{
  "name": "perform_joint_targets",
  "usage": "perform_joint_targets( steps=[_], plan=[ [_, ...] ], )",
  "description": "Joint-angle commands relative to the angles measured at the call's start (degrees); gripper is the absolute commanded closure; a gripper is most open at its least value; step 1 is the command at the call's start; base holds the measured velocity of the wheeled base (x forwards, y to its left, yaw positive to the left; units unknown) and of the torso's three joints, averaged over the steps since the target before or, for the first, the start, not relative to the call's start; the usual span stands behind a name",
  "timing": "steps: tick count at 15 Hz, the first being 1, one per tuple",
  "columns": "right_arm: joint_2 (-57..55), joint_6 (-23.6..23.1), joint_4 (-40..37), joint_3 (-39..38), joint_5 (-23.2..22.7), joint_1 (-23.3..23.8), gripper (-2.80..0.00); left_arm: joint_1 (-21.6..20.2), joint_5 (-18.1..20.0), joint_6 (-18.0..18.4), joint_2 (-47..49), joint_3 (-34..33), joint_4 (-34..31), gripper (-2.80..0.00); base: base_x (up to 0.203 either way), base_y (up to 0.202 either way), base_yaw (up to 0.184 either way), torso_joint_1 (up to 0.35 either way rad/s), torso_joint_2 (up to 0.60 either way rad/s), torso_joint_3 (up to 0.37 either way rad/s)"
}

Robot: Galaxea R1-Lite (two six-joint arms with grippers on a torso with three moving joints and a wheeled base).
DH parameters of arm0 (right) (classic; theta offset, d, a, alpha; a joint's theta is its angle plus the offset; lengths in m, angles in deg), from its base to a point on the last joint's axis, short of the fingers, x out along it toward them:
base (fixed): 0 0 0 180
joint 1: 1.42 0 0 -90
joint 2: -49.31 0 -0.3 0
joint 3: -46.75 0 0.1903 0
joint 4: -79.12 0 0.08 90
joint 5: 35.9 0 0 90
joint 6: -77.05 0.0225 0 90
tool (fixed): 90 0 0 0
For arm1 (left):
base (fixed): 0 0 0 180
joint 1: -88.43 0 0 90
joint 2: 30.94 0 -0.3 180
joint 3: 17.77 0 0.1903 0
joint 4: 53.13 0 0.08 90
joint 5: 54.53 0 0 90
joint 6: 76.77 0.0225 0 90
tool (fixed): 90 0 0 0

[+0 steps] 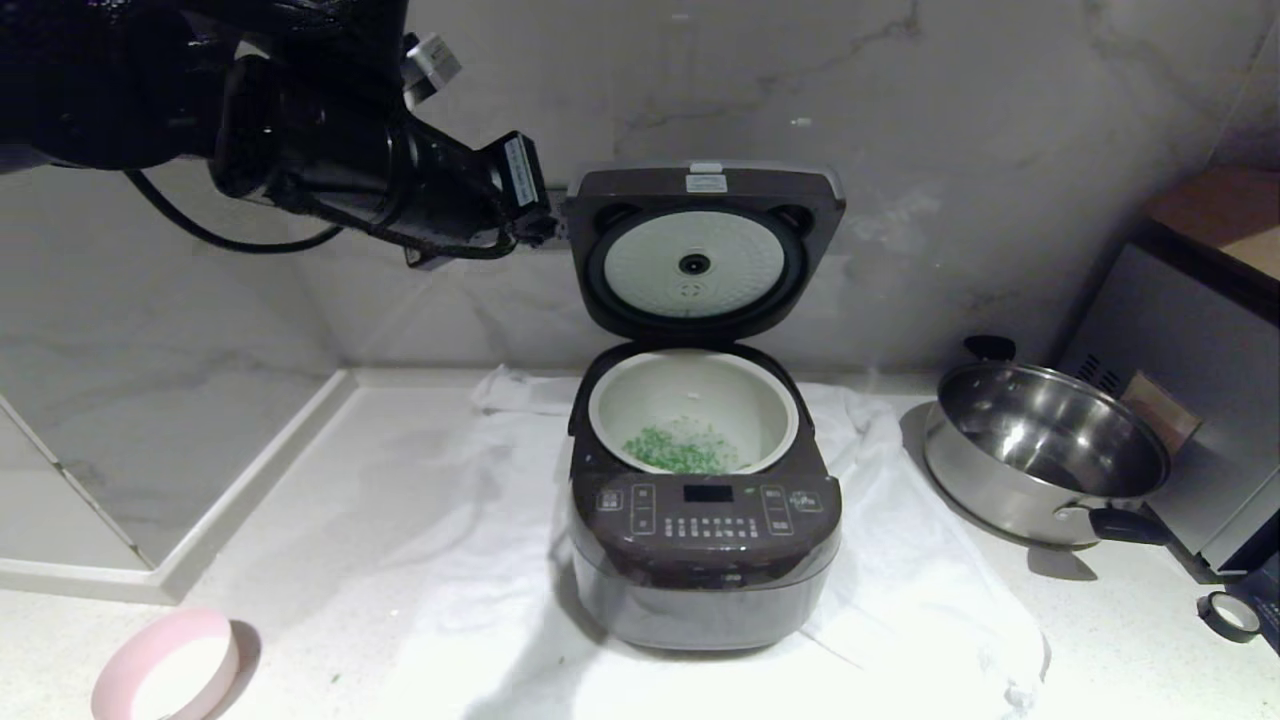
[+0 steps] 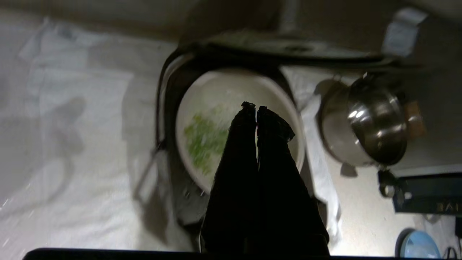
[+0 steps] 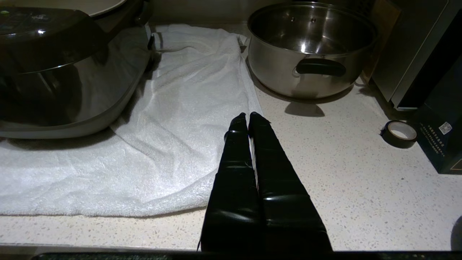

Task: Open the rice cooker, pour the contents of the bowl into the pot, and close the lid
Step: Close the rice cooker

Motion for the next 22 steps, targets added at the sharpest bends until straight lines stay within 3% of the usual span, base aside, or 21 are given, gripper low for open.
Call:
perform_joint_targets(
  steps=[1, 5, 7, 9, 10, 13, 17, 22],
  plan=[
    [0.0, 0.0, 0.0, 0.0, 0.0, 0.0, 0.00, 1.2, -1.1, -0.2, 3.4, 1.1, 7.4, 0.00, 0.000, 0.000, 0.000, 0.000, 0.00, 0.000],
    [0.0, -0.4, 0.0, 0.0, -0.1, 0.0, 0.00, 1.7, -5.7, -0.9, 3.8, 0.8, 20.4, 0.00, 0.000, 0.000, 0.000, 0.000, 0.00, 0.000],
    [0.0, -0.3, 0.0, 0.0, -0.1, 0.0, 0.00, 2.4, -6.2, -2.3, 3.9, 0.8, 25.8, 0.00, 0.000, 0.000, 0.000, 0.000, 0.00, 0.000],
    [0.0, -0.1, 0.0, 0.0, 0.0, 0.0, 0.00, 3.4, -6.8, -2.4, 5.2, 0.5, 27.0, 0.00, 0.000, 0.000, 0.000, 0.000, 0.00, 0.000],
    [0.0, -0.1, 0.0, 0.0, 0.0, 0.0, 0.00, 4.1, -9.1, -2.5, 6.5, -0.2, 28.2, 0.00, 0.000, 0.000, 0.000, 0.000, 0.00, 0.000],
    [0.0, 0.0, 0.0, -0.1, 0.0, 0.0, 0.00, 5.0, -12.0, -0.6, 11.2, -0.8, 39.6, 0.00, 0.000, 0.000, 0.000, 0.000, 0.00, 0.000],
    [0.0, 0.0, 0.0, -0.1, 0.0, 0.0, 0.00, 5.8, -17.1, 2.1, 14.9, 0.2, 42.9, 0.00, 0.000, 0.000, 0.000, 0.000, 0.00, 0.000],
    [0.0, 0.0, 0.0, -0.1, 0.0, 0.0, 0.00, 5.8, -18.7, 3.3, 14.6, -0.5, 43.7, 0.00, 0.000, 0.000, 0.000, 0.000, 0.00, 0.000]
  ],
)
